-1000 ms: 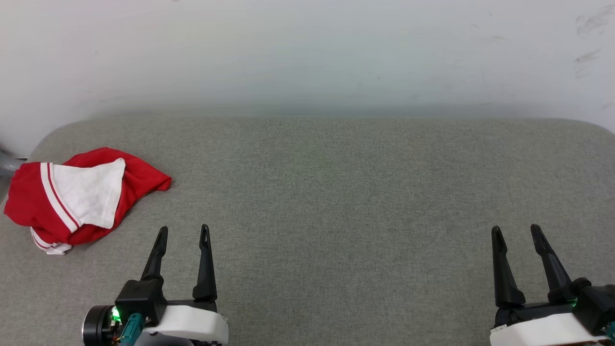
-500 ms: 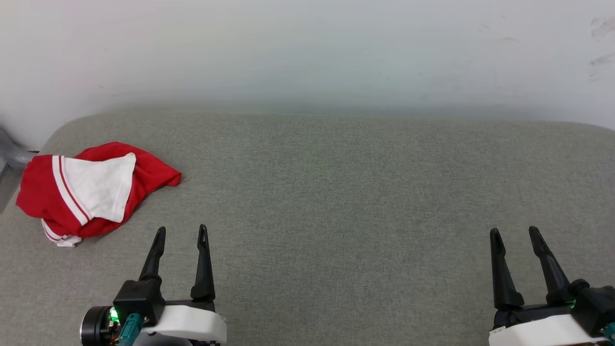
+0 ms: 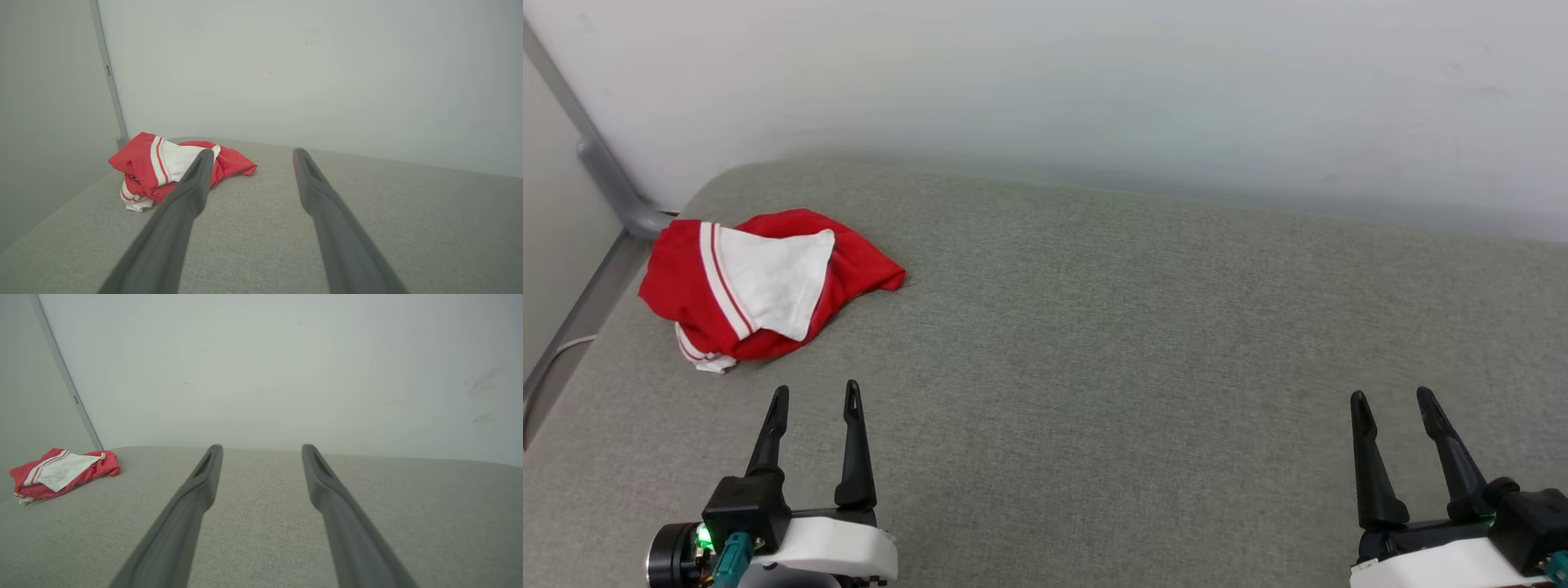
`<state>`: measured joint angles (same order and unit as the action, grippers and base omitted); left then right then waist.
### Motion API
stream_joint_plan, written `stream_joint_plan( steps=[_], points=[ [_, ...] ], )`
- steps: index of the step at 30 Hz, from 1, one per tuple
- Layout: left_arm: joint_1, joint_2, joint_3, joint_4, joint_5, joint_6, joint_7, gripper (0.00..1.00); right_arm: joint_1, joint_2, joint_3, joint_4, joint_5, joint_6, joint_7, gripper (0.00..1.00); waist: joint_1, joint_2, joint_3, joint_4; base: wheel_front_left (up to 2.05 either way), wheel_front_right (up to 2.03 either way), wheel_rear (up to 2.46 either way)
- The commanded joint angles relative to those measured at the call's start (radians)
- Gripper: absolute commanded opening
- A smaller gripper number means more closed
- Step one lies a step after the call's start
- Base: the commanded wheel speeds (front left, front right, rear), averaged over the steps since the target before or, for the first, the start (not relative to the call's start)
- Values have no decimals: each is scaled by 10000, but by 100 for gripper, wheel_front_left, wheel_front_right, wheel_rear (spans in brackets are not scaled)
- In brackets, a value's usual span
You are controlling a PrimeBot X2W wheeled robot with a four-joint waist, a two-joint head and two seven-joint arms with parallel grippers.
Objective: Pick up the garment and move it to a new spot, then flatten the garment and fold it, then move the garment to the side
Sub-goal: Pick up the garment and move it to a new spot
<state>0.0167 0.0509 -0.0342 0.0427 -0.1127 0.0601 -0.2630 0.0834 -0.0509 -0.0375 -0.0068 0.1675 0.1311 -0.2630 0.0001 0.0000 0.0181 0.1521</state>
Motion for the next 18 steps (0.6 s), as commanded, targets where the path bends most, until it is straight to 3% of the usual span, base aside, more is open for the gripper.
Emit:
stream_joint_plan(
  steps=[1, 18],
  points=[
    [-12, -11, 12, -9, 4, -31, -28, 100, 66, 14, -16, -44, 12, -7, -27, 100, -1, 0, 30, 295, 0, 0, 0],
    [-116, -8, 59, 17, -73, -113, -28, 100, 68, 13, 52, -62, 65, -7, -27, 100, -1, 0, 137, 2268, 0, 0, 0]
  ],
)
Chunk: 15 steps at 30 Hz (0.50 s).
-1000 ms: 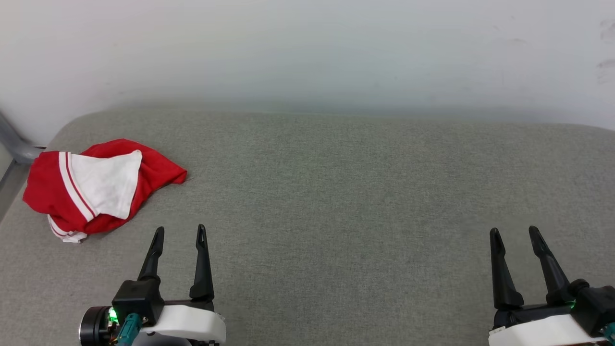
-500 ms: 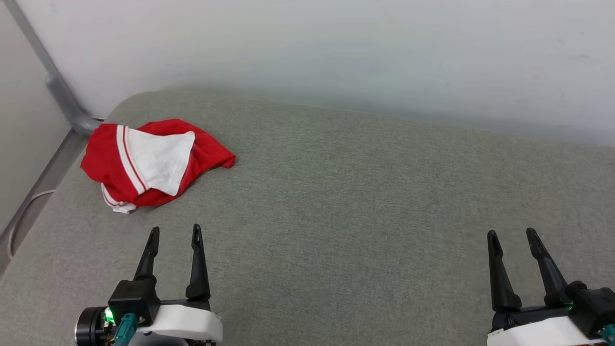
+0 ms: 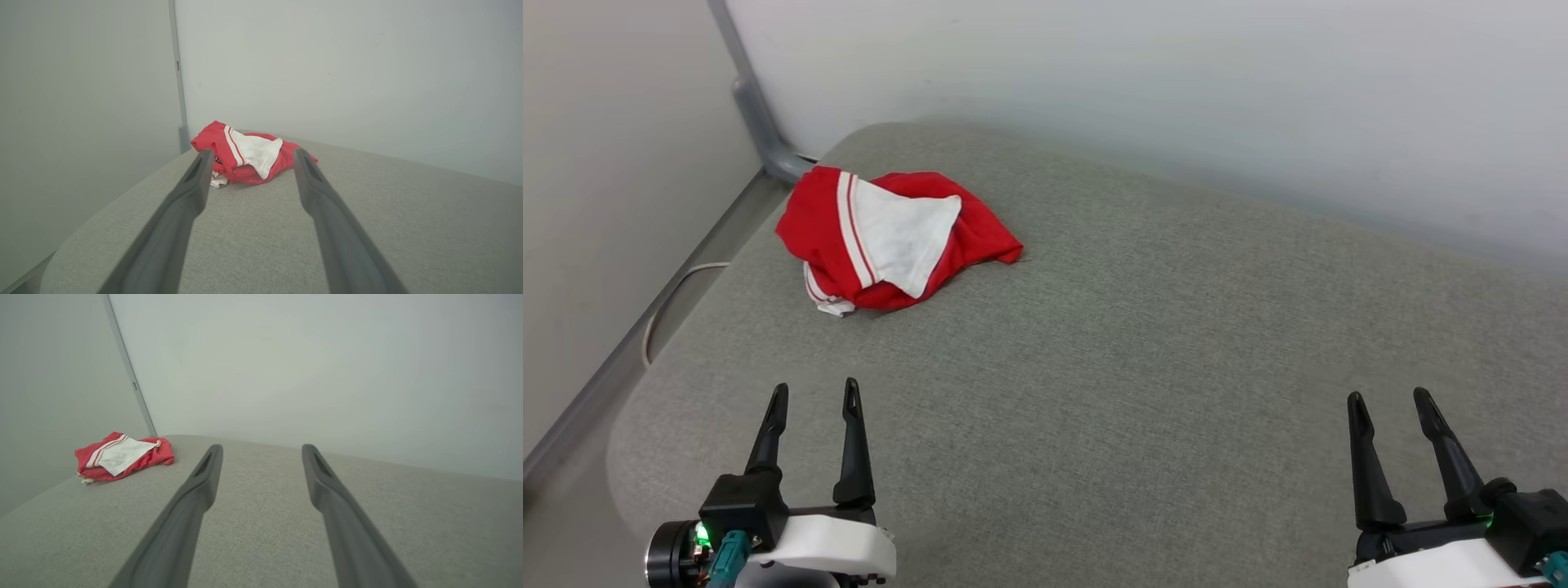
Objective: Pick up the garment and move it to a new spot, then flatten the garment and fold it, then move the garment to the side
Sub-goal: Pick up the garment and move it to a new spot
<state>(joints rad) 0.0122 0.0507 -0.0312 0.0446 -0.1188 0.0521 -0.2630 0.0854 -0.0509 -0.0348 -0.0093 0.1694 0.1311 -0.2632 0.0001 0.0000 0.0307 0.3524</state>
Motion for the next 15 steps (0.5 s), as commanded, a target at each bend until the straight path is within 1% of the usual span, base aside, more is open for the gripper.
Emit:
stream_joint_plan(
  steps=[1, 9, 15],
  points=[
    [-63, -8, 56, 0, -9, -41, -28, 100, 48, 13, 36, -33, 43, -7, -25, 100, -1, 0, 10, 377, 0, 0, 0],
    [-19, -8, 108, 33, -118, -79, -28, 100, 116, 13, 67, -10, 45, -5, -25, 100, -1, 0, -41, 1166, 0, 0, 0],
    [67, -8, 190, 50, -148, -82, -28, 100, 91, 13, 103, 11, 93, -7, -25, 100, -1, 0, -105, 1439, 0, 0, 0]
  ],
)
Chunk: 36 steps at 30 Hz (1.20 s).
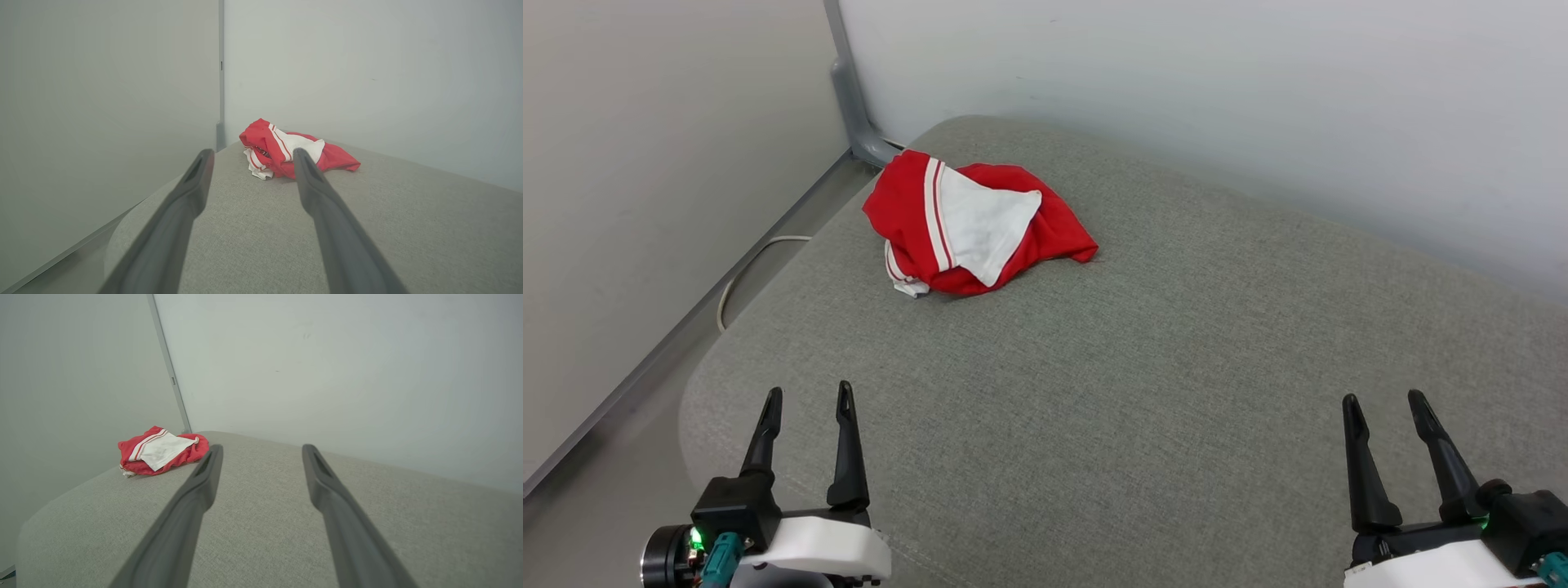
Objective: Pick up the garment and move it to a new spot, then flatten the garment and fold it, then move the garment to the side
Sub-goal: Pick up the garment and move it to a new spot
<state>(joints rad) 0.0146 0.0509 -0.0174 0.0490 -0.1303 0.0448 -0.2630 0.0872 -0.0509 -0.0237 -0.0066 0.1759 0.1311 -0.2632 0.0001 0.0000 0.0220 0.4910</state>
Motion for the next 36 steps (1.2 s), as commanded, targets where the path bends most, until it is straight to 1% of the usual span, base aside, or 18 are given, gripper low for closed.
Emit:
stream_joint_plan(
  steps=[1, 7, 13, 18, 23, 25, 26, 30, 32, 36],
  points=[
    [38, -10, 64, 12, -26, -28, -28, 100, 85, 13, -7, -25, 24, -7, -25, 100, -1, 0, -17, 83, 0, 0, 0],
    [9, -10, 66, 0, -72, -28, -28, 100, 115, 13, -11, -51, -24, -7, -25, 100, -1, 0, 29, 159, 0, 0, 0],
    [-70, -10, 168, 107, -169, -37, -28, 100, 68, 13, 66, -45, -75, -7, -25, 100, -1, 0, 68, 55, 0, 0, 0],
    [-771, 23, 672, 418, 76, -500, -28, 100, -182, 11, 148, -116, -227, -7, -25, 100, -1, 0, 330, -275, 0, 0, 0],
    [-2084, 181, 1498, 683, 27, -998, -28, 100, -478, 13, 51, -296, -556, -7, -25, 100, -1, 0, 967, -827, 0, 0, 0],
    [-2751, 385, 1775, 791, 114, -1158, -28, 100, -611, 13, 39, -421, -714, -7, -25, 100, -1, 0, 1314, -1047, 0, 0, 0],
    [-2751, 385, 1775, 791, 114, -1158, -28, 100, -611, 13, 39, -421, -714, -7, -25, 100, -1, 0, 1314, -1047, 0, 0, 0],
    [-4152, 617, 2259, 1126, -209, -1428, -28, 100, -974, 10, -62, -742, -1039, -7, -25, 100, -1, 0, 2194, -1505, 0, 0, 0],
    [-4855, 927, 2369, 1395, -331, -1558, -26, 100, -1176, 11, -104, -902, -1198, -7, -25, 100, -1, 0, 2603, -1746, 0, 0, 0],
    [-6184, 1594, 2248, 2177, -705, -1700, -26, 100, -1513, 10, -257, -1234, -1437, -7, -25, 100, -1, 0, 3339, -2120, 0, 0, 0]
  ],
)
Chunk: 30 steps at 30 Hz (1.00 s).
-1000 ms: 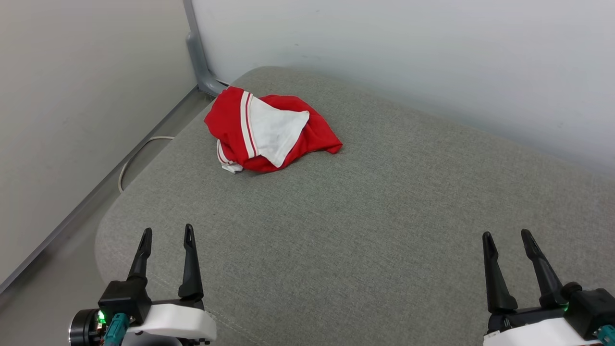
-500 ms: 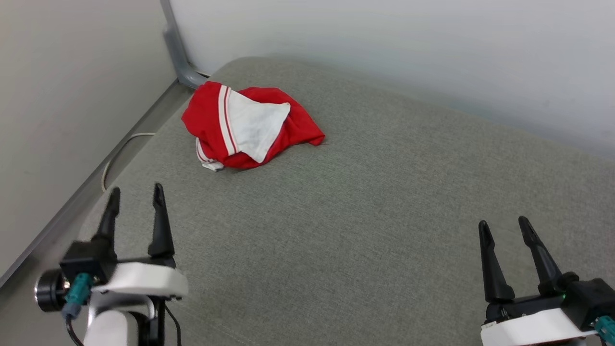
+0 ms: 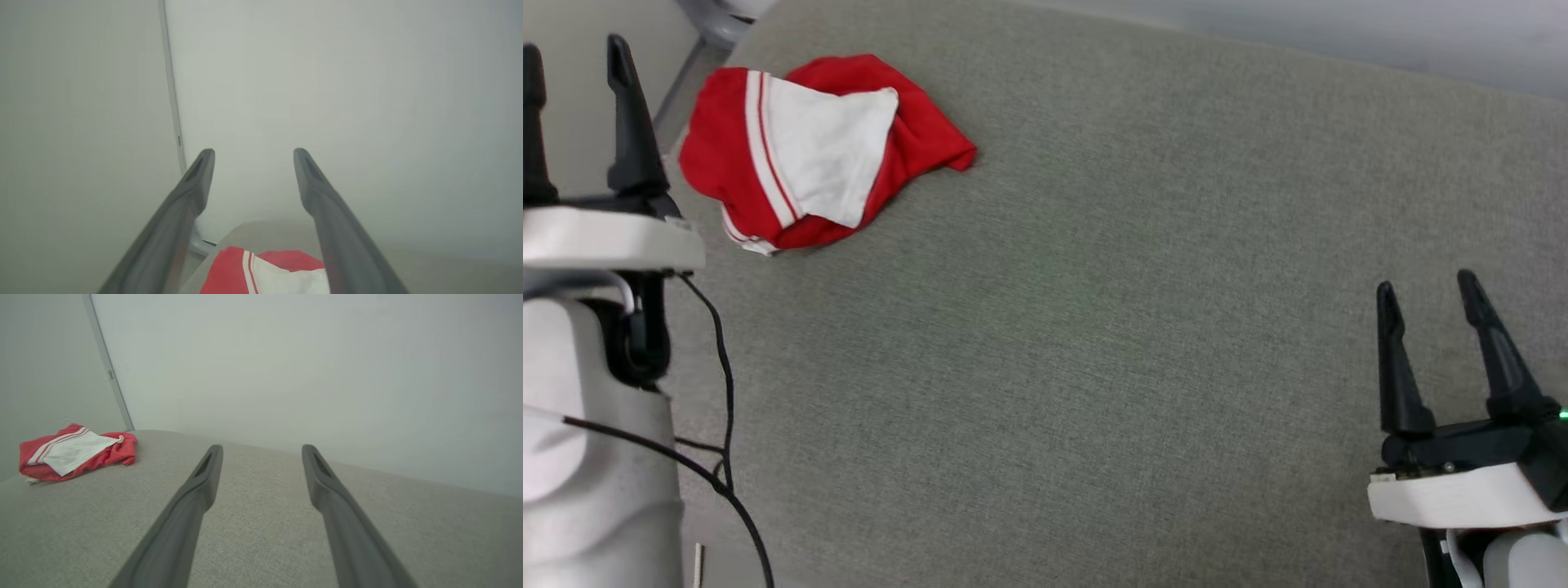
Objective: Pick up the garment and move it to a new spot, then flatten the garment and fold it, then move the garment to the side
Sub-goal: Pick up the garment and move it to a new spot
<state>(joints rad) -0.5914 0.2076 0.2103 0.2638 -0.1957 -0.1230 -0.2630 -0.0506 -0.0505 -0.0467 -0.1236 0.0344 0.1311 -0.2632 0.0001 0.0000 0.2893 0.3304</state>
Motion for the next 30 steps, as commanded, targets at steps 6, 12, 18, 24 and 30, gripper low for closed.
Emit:
stream_joint_plan(
  steps=[6, 12, 18, 24, 30],
  points=[
    [-2021, 1290, -1052, 1565, -1300, -58, 797, 100, -613, 8, -350, -574, -275, -7, -26, 100, -1, 0, 1621, -863, 0, 0, 0],
    [-3340, 2591, -2300, 2437, -3135, -57, 3190, 100, -891, 8, -500, -1008, -455, -7, -24, 100, -1, 0, 2282, -1066, 0, 0, 0],
    [-4178, 3355, -2765, 3298, -4664, -59, 5863, 100, -1059, 8, -568, -1321, -585, -7, -24, 100, -1, 0, 2725, -1205, 0, 0, 0],
    [-4588, 3838, -3244, 3952, -5506, -60, 8405, 100, -1190, 8, -600, -1525, -717, -7, -24, 100, -1, 0, 3110, -1275, 0, 0, 0],
    [-4549, 4254, -3717, 4496, -6170, -59, 10424, 100, -1339, -25, -566, -1632, -814, -7, -24, 100, -1, 0, 3456, -1397, 0, 0, 0]
  ],
)
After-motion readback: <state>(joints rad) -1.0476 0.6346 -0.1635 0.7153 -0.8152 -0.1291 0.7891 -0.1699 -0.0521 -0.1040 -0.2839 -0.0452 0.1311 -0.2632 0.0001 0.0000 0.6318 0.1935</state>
